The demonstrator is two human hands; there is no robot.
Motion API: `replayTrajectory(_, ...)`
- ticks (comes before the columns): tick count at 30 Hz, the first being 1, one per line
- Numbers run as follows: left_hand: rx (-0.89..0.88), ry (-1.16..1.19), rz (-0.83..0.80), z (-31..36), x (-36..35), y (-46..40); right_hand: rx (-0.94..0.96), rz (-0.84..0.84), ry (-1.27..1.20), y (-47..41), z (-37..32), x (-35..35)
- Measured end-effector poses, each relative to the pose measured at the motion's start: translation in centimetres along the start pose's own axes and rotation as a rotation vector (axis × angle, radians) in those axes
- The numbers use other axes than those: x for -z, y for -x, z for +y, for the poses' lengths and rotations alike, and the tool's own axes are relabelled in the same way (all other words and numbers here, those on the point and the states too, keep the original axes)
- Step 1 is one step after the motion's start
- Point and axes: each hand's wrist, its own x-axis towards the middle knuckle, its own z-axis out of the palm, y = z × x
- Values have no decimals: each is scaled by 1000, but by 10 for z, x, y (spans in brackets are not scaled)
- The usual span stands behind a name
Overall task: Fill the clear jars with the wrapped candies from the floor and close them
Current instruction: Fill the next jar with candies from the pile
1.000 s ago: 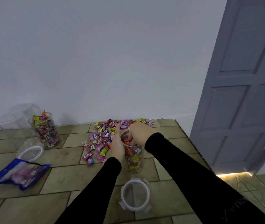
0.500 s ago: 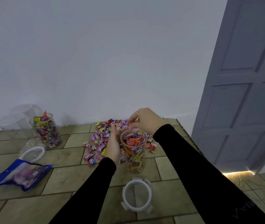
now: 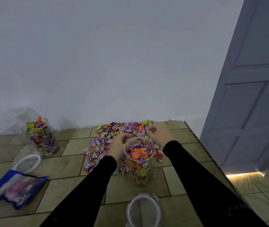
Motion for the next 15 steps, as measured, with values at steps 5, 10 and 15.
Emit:
replayTrajectory(5,-78,-294,-70,-13,-5,-40,-53,-48,106,-32,20,-21)
replayTrajectory(10,-151,-569,-151,-15,-14,-82,-66,-95,315,-68,47,-36)
replayTrajectory(15,-178,-739,-249,-19,-29,-123,-66,-72,410,-108,63,-40)
